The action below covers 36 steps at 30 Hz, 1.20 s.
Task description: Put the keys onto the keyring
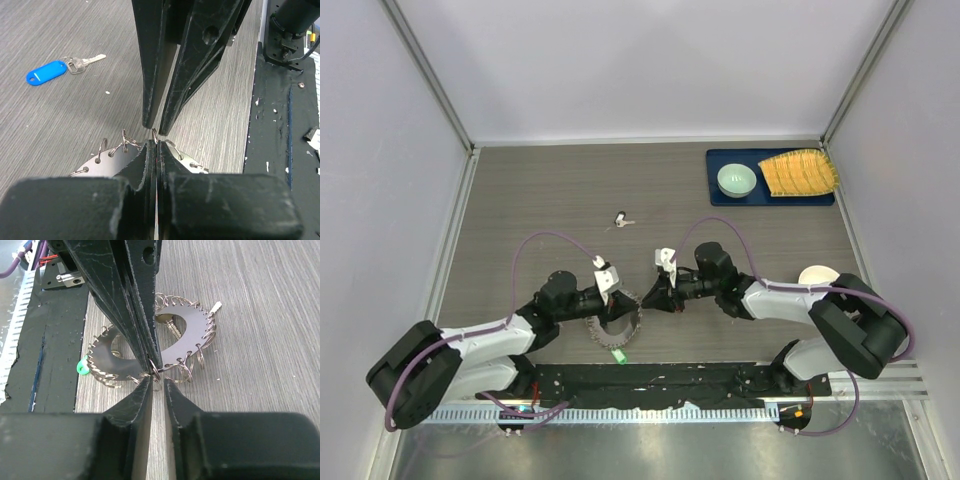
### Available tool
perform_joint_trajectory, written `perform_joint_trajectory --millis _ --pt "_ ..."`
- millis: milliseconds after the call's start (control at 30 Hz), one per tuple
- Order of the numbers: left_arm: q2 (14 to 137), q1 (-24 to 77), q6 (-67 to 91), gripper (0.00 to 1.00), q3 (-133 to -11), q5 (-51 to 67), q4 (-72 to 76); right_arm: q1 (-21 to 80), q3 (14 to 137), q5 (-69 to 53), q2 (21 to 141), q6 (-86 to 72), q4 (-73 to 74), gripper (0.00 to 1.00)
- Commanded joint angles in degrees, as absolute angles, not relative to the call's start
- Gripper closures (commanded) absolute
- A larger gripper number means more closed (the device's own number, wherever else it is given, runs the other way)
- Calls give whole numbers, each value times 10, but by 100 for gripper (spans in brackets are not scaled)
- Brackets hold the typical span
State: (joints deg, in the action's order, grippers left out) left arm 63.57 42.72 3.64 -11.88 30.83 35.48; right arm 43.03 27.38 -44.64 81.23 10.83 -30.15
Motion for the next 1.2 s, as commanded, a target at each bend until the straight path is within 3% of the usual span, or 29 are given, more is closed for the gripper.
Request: perform_joint_trajectory --millis 0,133,367,467,667,1167 --pt "607 425 39 100 -90 268 411 432 294 -403 766 70 -304 74" --pt "585 426 42 100 -74 236 424 422 328 -260 737 40 -218 63" --pt "584 425 47 100 -72 209 436 408 381 21 736 -28 -99 64" --pt "582 425 50 100 -71 208 436 409 387 65 758 -42 -95 64" --pt "563 425 52 100 -68 208 429 396 374 76 820 -54 -142 73" --pt "577 426 51 100 -74 214 427 394 365 26 879 -26 -199 76"
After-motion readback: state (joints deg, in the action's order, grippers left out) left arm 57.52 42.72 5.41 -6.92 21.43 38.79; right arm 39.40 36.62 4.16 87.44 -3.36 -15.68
